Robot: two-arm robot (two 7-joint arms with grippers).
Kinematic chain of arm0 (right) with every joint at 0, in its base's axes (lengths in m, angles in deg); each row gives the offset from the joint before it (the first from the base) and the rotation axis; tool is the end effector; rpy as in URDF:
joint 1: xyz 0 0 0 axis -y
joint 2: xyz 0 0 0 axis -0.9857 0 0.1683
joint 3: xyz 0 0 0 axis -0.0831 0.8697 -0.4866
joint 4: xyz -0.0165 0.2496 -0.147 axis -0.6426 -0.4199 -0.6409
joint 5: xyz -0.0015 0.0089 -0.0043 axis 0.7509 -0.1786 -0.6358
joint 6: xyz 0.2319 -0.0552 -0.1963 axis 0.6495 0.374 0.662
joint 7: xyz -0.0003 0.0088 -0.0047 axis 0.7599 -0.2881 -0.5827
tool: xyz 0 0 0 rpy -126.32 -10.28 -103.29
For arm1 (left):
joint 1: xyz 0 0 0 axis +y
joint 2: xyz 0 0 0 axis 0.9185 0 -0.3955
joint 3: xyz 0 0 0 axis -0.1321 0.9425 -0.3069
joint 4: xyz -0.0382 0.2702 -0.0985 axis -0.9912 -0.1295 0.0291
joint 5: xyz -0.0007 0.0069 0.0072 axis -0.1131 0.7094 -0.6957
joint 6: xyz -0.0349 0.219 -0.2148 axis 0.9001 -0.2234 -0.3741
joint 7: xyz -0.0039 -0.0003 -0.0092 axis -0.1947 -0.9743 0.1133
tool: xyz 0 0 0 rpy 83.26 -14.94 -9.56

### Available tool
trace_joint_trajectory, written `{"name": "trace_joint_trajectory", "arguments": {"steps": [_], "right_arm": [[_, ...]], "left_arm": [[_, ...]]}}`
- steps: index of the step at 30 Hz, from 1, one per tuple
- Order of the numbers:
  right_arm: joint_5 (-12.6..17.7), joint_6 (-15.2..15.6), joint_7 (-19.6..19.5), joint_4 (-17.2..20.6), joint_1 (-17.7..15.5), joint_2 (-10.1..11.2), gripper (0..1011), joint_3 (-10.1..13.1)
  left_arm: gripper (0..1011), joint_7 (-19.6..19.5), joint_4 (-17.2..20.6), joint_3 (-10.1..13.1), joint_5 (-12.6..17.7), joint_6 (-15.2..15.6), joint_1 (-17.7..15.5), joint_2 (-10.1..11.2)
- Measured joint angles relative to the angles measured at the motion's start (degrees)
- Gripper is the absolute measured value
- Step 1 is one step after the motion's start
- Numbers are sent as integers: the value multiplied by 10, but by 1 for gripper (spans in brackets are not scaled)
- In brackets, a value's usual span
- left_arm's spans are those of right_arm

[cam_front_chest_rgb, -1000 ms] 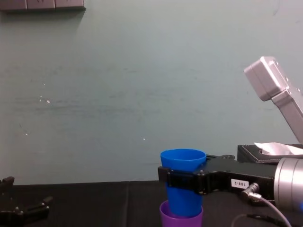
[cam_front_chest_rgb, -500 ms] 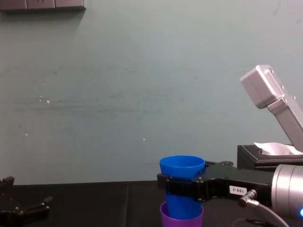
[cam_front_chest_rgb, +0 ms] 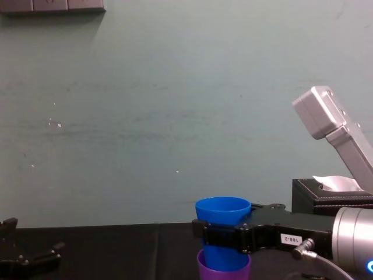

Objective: Stack the three plastic cups sequentially using one hand.

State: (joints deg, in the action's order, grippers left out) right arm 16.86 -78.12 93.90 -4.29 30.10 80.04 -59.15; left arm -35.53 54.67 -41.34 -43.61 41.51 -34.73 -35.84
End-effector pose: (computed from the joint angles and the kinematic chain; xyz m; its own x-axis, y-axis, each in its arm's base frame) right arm 0.4017 0.0216 -0.2591 0.7464 -0.6620 0.0675 0.6650 0.7385 -0.1112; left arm 0.3580 0.0827 -0.3022 0.2921 0.8804 0.3737 -0.9553 0.2872 0.0701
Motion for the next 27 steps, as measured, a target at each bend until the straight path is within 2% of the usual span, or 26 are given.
{"name": "trace_joint_trajectory", "arguments": {"steps": [14,16,25,27], "right_arm": [[1,1,1,0,0,0,751,0],[1,1,1,0,0,0,772,0],[1,0,1,1,0,0,1000,0],[1,0,1,1,0,0,1000,0]], "left_arm": [[1011,0,0,0,0,0,0,0],[1011,0,0,0,0,0,0,0],[1012,0,0,0,0,0,0,0],[1011,0,0,0,0,0,0,0]]}}
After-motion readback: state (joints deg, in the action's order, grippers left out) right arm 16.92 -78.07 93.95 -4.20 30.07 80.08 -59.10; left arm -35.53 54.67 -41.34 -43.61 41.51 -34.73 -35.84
